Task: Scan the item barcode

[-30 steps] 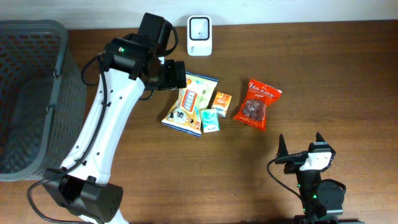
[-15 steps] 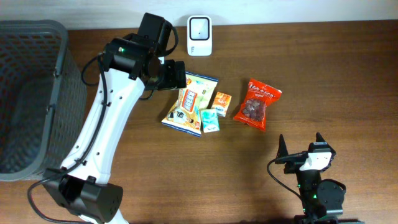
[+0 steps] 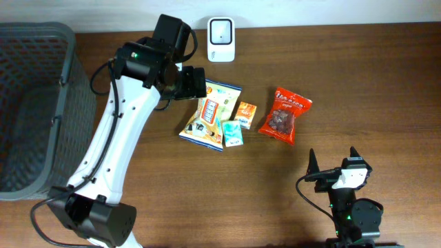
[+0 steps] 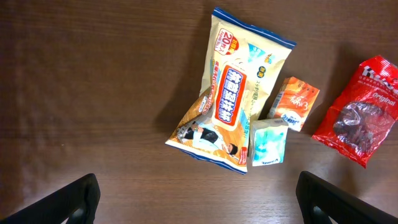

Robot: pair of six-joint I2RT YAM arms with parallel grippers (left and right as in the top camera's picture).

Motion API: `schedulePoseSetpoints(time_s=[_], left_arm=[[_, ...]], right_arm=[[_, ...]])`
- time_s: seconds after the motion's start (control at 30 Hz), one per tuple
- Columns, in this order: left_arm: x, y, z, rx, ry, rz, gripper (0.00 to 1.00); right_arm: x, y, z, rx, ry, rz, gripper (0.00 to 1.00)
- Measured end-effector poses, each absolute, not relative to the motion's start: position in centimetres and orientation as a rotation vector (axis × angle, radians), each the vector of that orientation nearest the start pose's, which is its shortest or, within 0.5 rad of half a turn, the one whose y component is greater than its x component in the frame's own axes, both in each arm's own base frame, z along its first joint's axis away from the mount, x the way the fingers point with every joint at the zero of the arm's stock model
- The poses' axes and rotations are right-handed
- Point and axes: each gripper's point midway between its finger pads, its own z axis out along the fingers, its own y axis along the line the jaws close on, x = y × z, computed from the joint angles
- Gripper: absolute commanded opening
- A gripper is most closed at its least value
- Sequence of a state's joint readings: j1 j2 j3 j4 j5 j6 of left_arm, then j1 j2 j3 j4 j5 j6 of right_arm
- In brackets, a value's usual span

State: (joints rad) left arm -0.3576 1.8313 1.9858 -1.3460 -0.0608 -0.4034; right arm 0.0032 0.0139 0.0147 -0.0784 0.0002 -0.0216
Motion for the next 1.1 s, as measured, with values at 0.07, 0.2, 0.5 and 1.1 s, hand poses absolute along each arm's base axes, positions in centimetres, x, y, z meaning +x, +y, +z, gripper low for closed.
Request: schedulePoseSetpoints(time_s=[0.07, 0.2, 0.5, 1.1], left_arm=[[38.9, -13.4, 23.8, -0.079, 2.764, -0.119, 0.99], [38.9, -13.4, 23.7, -0.079, 2.764, -0.119, 0.99], [38.9, -13.4, 23.8, -0.079, 2.764, -0.119, 0.99], [38.9, -13.4, 23.8, -0.079, 2.764, -0.119, 0.99]], right_arm=[[24.6, 0.1, 15.8, -0.021, 1.648, -0.014, 0.99], [24.6, 0.1, 15.8, -0.021, 1.648, -0.015, 0.99], [24.6, 0.1, 15.8, -0.02, 1.648, -0.014, 0.99], [24.2, 4.0, 17.7, -0.193, 1.561, 0.17, 0.99]])
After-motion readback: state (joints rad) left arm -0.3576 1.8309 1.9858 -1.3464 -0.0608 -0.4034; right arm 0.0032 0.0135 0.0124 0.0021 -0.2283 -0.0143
